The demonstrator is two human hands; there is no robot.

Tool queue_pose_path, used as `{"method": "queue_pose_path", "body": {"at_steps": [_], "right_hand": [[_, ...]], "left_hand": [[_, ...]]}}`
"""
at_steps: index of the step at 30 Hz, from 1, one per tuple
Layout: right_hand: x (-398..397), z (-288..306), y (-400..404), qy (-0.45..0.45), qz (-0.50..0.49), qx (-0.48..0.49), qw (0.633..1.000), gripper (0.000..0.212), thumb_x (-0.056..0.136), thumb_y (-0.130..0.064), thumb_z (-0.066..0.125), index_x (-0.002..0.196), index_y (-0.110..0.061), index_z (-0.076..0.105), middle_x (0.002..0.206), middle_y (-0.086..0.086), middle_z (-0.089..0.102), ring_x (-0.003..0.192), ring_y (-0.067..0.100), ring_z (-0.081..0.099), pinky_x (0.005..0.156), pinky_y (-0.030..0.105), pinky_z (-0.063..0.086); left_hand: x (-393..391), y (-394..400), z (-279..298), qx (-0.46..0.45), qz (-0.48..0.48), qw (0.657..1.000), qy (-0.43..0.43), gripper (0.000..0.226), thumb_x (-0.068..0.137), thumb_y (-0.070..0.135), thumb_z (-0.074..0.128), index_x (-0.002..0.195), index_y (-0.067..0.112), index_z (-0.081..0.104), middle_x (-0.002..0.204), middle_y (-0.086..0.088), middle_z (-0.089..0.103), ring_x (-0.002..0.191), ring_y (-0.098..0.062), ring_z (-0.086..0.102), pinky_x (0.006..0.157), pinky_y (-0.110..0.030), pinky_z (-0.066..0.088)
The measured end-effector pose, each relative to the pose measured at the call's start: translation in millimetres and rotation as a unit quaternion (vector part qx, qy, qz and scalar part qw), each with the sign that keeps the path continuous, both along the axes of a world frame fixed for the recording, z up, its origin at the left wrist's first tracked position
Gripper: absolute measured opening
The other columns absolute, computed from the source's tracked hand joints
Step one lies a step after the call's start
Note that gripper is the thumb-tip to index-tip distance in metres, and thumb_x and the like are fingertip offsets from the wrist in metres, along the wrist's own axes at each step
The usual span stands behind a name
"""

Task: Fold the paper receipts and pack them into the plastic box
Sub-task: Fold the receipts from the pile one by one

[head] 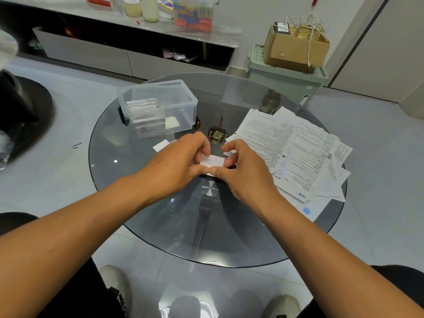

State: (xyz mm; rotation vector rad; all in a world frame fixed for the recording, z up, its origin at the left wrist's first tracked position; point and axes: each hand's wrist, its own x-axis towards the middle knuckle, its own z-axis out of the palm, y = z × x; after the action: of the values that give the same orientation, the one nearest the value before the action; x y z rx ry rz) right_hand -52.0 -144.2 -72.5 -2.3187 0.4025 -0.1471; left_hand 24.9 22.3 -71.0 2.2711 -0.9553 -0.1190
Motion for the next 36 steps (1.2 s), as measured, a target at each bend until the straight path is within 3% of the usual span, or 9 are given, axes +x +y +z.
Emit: {"method": "queue_pose_path", "body": {"at_steps": [5, 10, 14, 17, 22, 25, 27, 31, 36], "right_hand": [[0.1, -4.6, -2.8, -0.03, -0.01, -0.014, 0.999, 0.024, 0.088, -0.025, 0.075, 0.099, -0.031, 0.054, 0.083, -0.015, 0.061, 0.08, 0.009, 0.058, 0.072, 0.038, 0.049], [-1.4, -1.2, -9.6, -0.048, -0.011, -0.018, 0.999, 0.027, 0.093, -0.013, 0.065, 0.107, -0.034, 0.056, 0.101, -0.017, 0.061, 0.091, 0.012, 0.06, 0.086, 0.038, 0.051], [-3.3, 2.5, -23.5, -0.064, -0.03, -0.154, 0.986, 0.016, 0.099, -0.025, 0.061, 0.114, -0.029, 0.065, 0.118, -0.005, 0.061, 0.105, 0.02, 0.059, 0.091, 0.042, 0.049], [-3.5, 9.7, -38.2, 0.003, -0.01, -0.224, 0.974, 0.043, 0.096, -0.051, 0.063, 0.131, -0.026, 0.063, 0.134, -0.003, 0.06, 0.124, 0.024, 0.054, 0.102, 0.044, 0.04], [-8.0, 6.7, -44.9, 0.048, -0.013, -0.283, 0.958, 0.055, 0.093, -0.067, 0.055, 0.127, -0.025, 0.064, 0.124, -0.001, 0.065, 0.113, 0.03, 0.058, 0.094, 0.045, 0.041], [-8.4, 9.7, -47.3, 0.032, -0.023, -0.282, 0.959, 0.044, 0.094, -0.058, 0.058, 0.111, -0.019, 0.07, 0.118, 0.003, 0.069, 0.106, 0.034, 0.058, 0.089, 0.044, 0.044], [-8.5, 10.4, -50.8, 0.033, -0.021, -0.247, 0.968, 0.043, 0.093, -0.058, 0.061, 0.114, -0.022, 0.072, 0.123, 0.002, 0.069, 0.112, 0.033, 0.059, 0.094, 0.048, 0.047], [-8.7, 14.3, -57.4, 0.029, -0.027, -0.166, 0.985, 0.052, 0.089, -0.061, 0.065, 0.13, -0.03, 0.067, 0.136, -0.004, 0.065, 0.126, 0.026, 0.056, 0.103, 0.05, 0.048], [-5.8, 11.7, -57.6, 0.033, -0.011, -0.273, 0.961, 0.04, 0.096, -0.05, 0.059, 0.122, -0.021, 0.068, 0.121, 0.004, 0.069, 0.11, 0.032, 0.059, 0.09, 0.047, 0.053]], "left_hand": [[-1.7, -1.6, -9.6, 0.059, -0.098, 0.983, -0.14, 0.014, 0.097, 0.015, 0.063, 0.103, 0.025, 0.071, 0.1, 0.007, 0.065, 0.095, -0.018, 0.059, 0.079, -0.04, 0.051], [-18.5, -7.1, -4.9, 0.194, -0.129, 0.951, -0.203, 0.052, 0.101, 0.053, 0.03, 0.13, 0.021, 0.06, 0.118, 0.001, 0.063, 0.103, -0.023, 0.056, 0.086, -0.042, 0.051], [-27.5, -8.3, -6.3, 0.267, -0.111, 0.916, -0.28, 0.083, 0.095, 0.072, 0.008, 0.144, 0.018, 0.049, 0.128, -0.001, 0.059, 0.096, -0.025, 0.051, 0.084, -0.043, 0.048], [-29.9, -8.9, 0.7, 0.315, -0.067, 0.9, -0.293, 0.094, 0.091, 0.074, -0.006, 0.146, 0.018, 0.047, 0.139, -0.001, 0.057, 0.103, -0.027, 0.053, 0.087, -0.043, 0.044], [-18.1, -10.2, 2.0, 0.375, 0.022, 0.893, -0.249, 0.128, 0.071, 0.081, -0.032, 0.135, 0.007, 0.05, 0.134, -0.01, 0.057, 0.118, -0.028, 0.053, 0.102, -0.044, 0.039], [-8.6, -10.7, -3.7, 0.363, 0.042, 0.899, -0.241, 0.12, 0.073, 0.084, -0.023, 0.124, 0.007, 0.054, 0.122, -0.011, 0.058, 0.114, -0.028, 0.055, 0.101, -0.042, 0.041], [-7.9, -10.8, -5.6, 0.359, 0.049, 0.9, -0.242, 0.111, 0.08, 0.082, -0.016, 0.135, 0.01, 0.048, 0.129, -0.013, 0.056, 0.119, -0.03, 0.052, 0.105, -0.041, 0.039], [-7.9, -5.2, -10.4, 0.353, -0.002, 0.913, -0.204, 0.099, 0.08, 0.077, -0.019, 0.162, 0.028, 0.007, 0.167, -0.015, 0.014, 0.155, -0.029, 0.013, 0.126, -0.043, 0.011], [-2.3, -1.3, -9.7, 0.329, -0.017, 0.939, -0.099, 0.106, 0.08, 0.086, -0.009, 0.162, 0.019, -0.002, 0.17, -0.005, -0.008, 0.157, -0.019, -0.008, 0.127, -0.04, 0.0]]}}
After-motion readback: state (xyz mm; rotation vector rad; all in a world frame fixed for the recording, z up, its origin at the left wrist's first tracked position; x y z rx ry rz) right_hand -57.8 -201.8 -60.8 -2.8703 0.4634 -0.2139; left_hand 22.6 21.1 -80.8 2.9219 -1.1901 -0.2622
